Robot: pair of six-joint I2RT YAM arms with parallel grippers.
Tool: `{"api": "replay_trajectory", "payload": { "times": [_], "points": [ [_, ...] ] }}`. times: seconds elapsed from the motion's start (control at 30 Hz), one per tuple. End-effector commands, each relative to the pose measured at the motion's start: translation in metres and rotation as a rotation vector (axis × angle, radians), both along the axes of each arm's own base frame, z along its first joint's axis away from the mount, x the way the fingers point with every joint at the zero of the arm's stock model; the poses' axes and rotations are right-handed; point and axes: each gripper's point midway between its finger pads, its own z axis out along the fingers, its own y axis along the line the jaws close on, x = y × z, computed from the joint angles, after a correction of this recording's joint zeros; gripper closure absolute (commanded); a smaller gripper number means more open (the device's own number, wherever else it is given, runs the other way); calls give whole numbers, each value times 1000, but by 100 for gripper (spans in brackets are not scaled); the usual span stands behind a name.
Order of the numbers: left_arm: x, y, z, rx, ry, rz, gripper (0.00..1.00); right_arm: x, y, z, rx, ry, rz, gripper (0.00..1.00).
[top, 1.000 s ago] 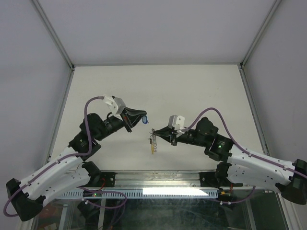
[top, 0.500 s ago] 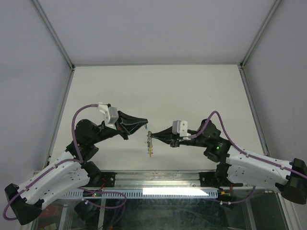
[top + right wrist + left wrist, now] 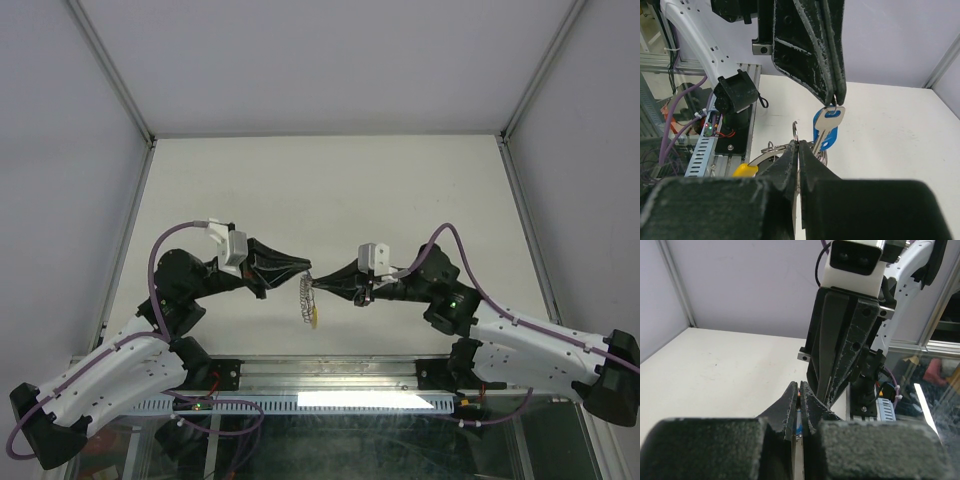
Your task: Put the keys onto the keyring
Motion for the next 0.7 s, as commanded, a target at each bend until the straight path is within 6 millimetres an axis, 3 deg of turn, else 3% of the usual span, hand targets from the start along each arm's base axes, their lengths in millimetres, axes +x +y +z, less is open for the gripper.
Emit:
{"api": "replay_trajectory", "payload": {
  "times": [0.0, 0.37, 0.67],
  "points": [
    [-10, 2, 19, -21, -67, -45, 100, -9, -7, 48, 118, -38, 43, 100],
    [-27, 2, 27, -21, -108, -130, 100, -33, -14, 54, 171, 1, 175, 100],
    [-35, 3, 34, -34, -138, -164, 100, -29, -18, 53, 198, 63, 236, 100]
  ]
}}
